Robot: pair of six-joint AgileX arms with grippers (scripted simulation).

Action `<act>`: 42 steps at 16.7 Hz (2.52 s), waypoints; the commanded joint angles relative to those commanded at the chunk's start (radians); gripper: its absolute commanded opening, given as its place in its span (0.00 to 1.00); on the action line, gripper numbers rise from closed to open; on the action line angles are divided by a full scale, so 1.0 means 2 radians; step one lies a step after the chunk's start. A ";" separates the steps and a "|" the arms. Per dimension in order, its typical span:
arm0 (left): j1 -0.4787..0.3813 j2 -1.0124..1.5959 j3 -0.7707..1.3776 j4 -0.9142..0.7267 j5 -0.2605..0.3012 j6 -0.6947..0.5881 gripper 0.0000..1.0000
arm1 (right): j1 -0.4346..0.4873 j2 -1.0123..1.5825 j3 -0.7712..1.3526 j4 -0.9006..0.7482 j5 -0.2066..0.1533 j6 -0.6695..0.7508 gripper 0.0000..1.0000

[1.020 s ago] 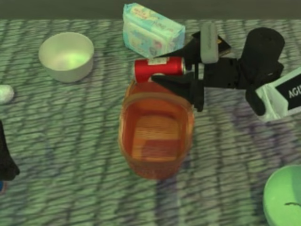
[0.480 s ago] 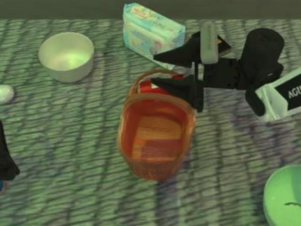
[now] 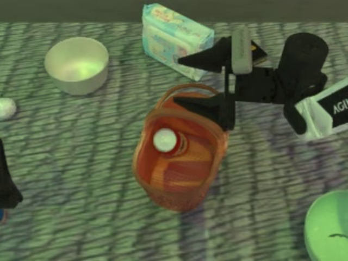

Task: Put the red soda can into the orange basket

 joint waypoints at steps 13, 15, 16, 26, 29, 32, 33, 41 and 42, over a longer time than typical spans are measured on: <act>-0.091 0.232 0.235 -0.176 0.018 0.124 1.00 | -0.041 -0.211 -0.162 -0.130 0.117 -0.016 1.00; -0.121 0.317 0.319 -0.239 0.020 0.170 1.00 | -0.055 -0.292 -0.215 -0.177 0.160 -0.019 1.00; -0.136 0.363 0.364 -0.273 0.021 0.195 1.00 | -0.062 -0.336 -0.243 -0.202 0.183 -0.021 1.00; -0.283 0.842 0.837 -0.602 0.015 0.448 1.00 | -0.134 -0.826 -0.485 -0.446 0.420 -0.021 1.00; -0.316 0.964 0.958 -0.680 0.010 0.510 1.00 | -0.149 -0.960 -0.528 -0.498 0.476 -0.019 1.00; -0.340 1.057 1.050 -0.738 0.006 0.556 1.00 | -0.160 -1.062 -0.557 -0.537 0.520 -0.017 1.00; -0.346 1.080 1.073 -0.752 0.004 0.568 1.00 | -0.163 -1.086 -0.564 -0.547 0.531 -0.016 1.00; -0.354 1.122 1.113 -0.776 0.002 0.588 1.00 | -0.168 -1.129 -0.576 -0.564 0.550 -0.015 1.00; -0.354 1.121 1.111 -0.774 0.002 0.588 1.00 | -0.168 -1.129 -0.576 -0.564 0.550 -0.015 1.00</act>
